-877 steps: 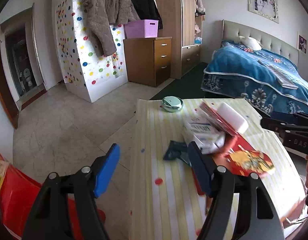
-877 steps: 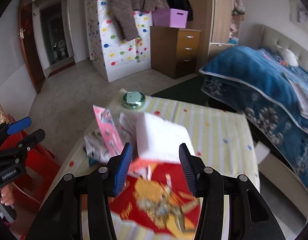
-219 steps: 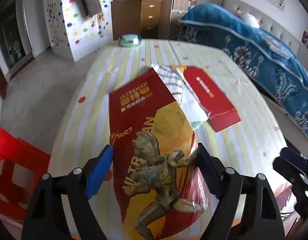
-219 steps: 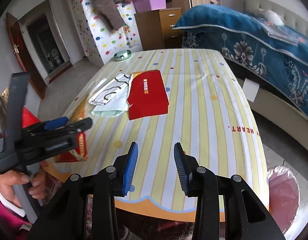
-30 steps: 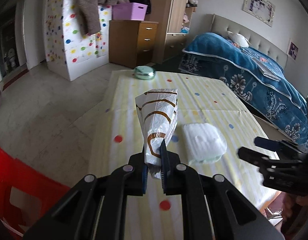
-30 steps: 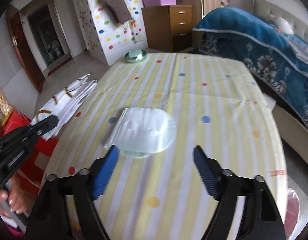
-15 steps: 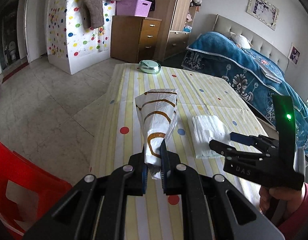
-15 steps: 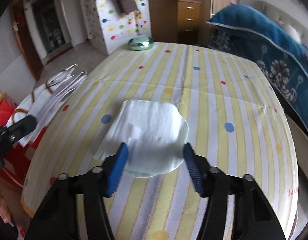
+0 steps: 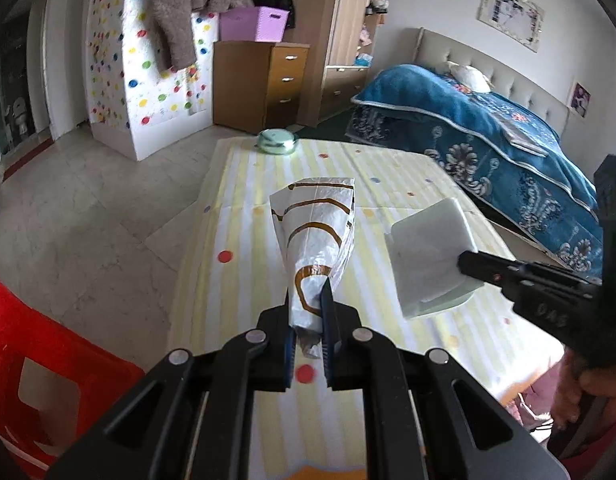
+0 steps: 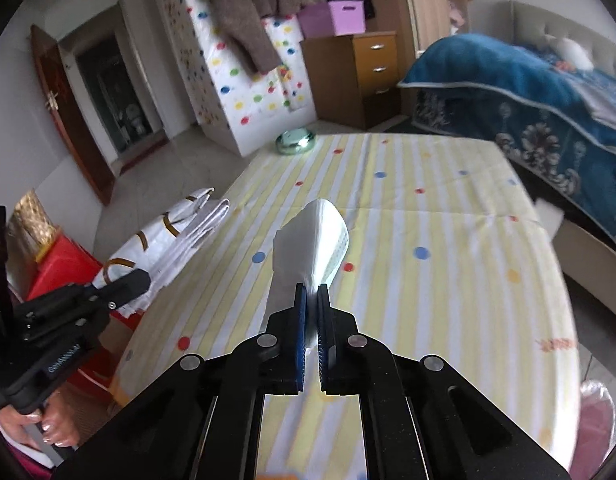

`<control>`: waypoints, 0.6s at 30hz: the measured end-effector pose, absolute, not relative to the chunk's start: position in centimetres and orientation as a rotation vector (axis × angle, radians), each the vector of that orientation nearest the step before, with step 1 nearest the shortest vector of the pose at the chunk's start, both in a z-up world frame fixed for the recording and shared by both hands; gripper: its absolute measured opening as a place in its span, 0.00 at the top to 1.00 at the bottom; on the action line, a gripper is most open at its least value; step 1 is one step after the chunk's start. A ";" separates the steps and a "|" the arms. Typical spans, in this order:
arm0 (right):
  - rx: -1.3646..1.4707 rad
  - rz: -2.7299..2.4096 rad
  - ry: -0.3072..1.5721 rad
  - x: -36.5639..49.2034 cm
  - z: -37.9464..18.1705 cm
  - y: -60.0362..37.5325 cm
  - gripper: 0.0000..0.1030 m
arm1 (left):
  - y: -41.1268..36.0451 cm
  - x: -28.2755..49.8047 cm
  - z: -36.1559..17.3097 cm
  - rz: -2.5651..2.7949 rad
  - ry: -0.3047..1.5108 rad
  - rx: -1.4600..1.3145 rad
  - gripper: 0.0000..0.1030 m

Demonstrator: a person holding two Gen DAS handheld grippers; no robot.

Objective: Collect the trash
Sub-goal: 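Grasp the clear plastic sheet with the right tool and lift it, then carry paper and plastic sheet over the bin and open both tools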

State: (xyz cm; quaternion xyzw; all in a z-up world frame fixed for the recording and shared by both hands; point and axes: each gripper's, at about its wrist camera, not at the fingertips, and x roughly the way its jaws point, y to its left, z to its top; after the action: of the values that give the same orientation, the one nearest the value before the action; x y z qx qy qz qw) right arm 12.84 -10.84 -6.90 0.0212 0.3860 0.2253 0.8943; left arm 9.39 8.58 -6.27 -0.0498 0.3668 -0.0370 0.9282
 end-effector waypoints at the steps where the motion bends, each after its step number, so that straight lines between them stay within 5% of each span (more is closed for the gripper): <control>1: 0.048 0.456 0.796 12.2 -6.3 -11.5 0.96 | 8.0 9.1 -6.0 -0.089 0.748 -0.097 0.92; 18: 0.183 0.189 0.707 2.9 -4.4 -25.2 0.96 | -7.4 4.3 -5.0 -0.366 0.691 0.096 0.92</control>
State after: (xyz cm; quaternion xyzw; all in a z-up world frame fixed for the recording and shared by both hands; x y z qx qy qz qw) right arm 2.86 -25.17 -4.39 0.0892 0.3451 0.0921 0.9298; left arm 4.28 -7.40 -5.04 0.0466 0.3369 -0.1782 0.9234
